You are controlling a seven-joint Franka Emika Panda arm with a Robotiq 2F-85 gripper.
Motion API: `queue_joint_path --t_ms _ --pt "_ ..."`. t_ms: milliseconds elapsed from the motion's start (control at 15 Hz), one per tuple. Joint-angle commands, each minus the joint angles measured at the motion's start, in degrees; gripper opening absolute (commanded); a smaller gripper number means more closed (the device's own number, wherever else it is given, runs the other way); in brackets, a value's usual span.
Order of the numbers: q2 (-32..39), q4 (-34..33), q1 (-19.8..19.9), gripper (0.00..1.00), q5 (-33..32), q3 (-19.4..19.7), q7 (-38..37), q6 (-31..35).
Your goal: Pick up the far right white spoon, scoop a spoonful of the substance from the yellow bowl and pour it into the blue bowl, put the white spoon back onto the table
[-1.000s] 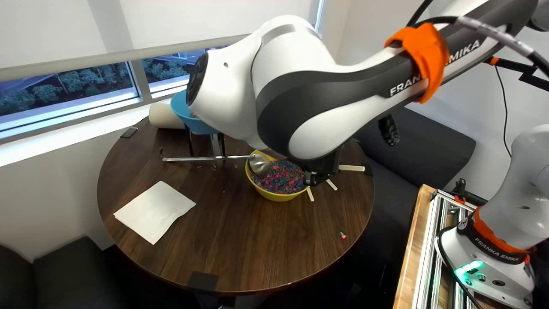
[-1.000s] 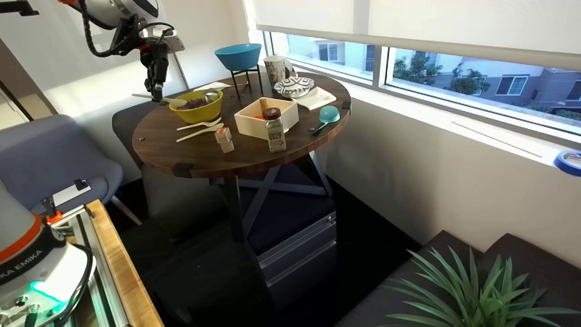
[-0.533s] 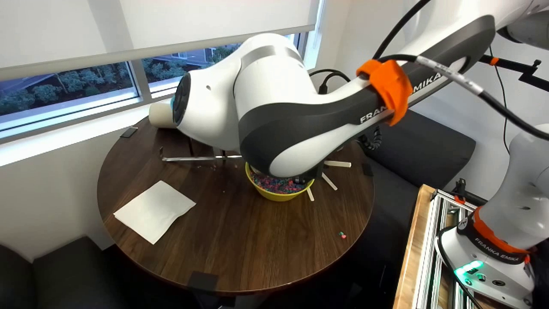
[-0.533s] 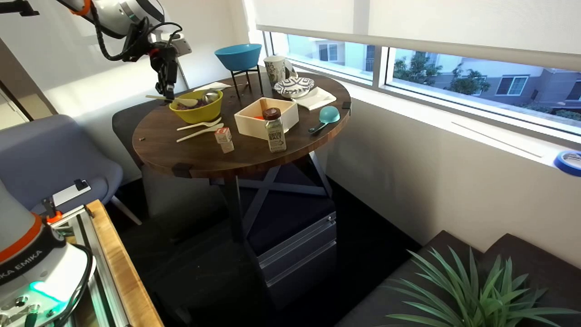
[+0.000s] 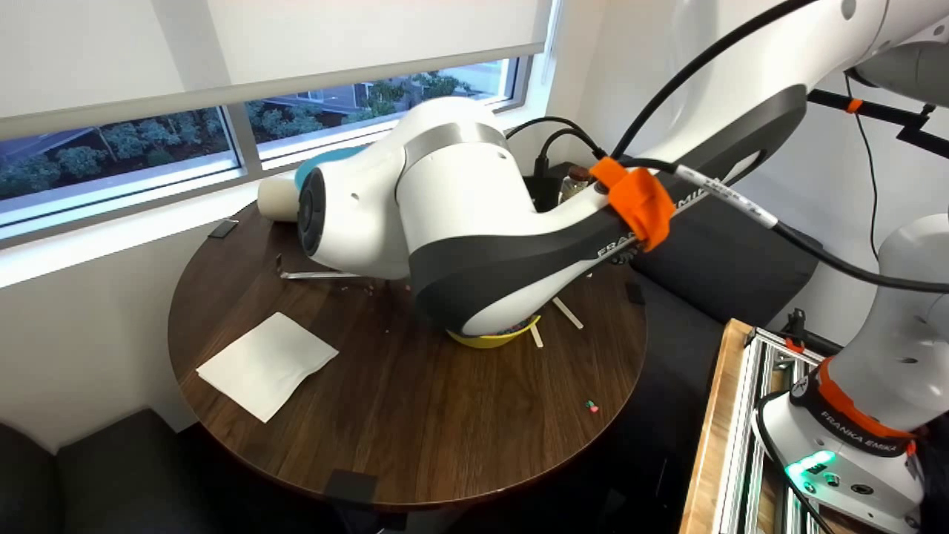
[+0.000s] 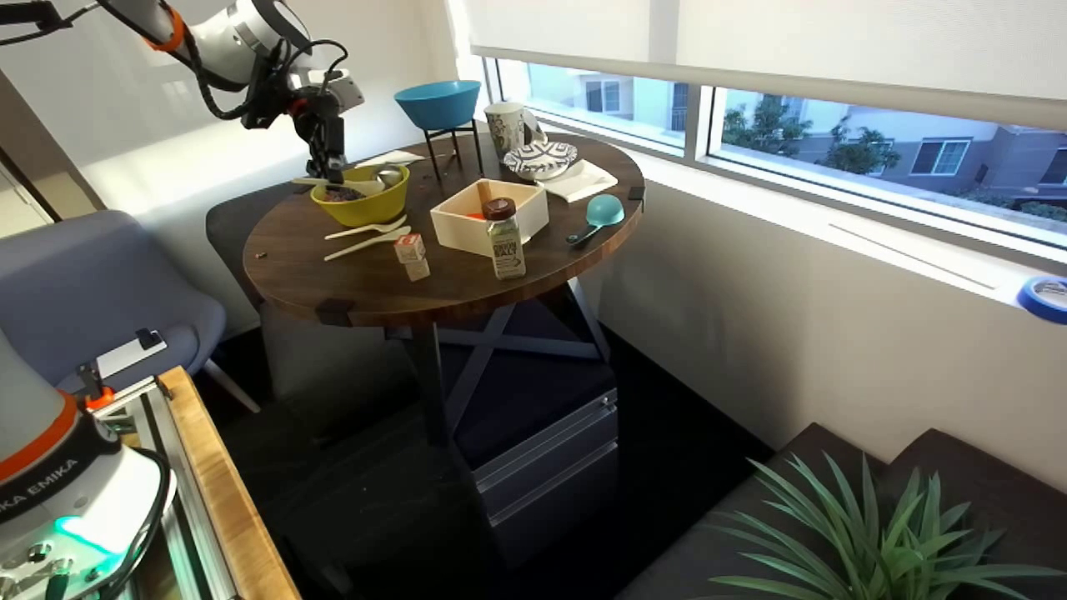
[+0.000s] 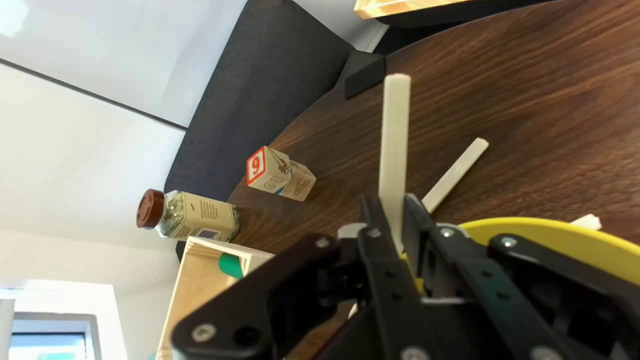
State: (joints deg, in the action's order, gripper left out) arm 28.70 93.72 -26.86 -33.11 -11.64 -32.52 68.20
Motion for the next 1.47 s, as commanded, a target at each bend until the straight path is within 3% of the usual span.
queue_joint_path --t_ms 0,533,1400 --pt "2.2 -1.3 -1.8 0.03 -3.2 0.6 0.4 -2.1" --pt "3.9 -0.7 -3.1 0.03 -7.8 -0.1 3.0 -5.7" --pt "7.0 -2.3 -4.2 0.03 -7.2 -0.9 5.8 -5.7"
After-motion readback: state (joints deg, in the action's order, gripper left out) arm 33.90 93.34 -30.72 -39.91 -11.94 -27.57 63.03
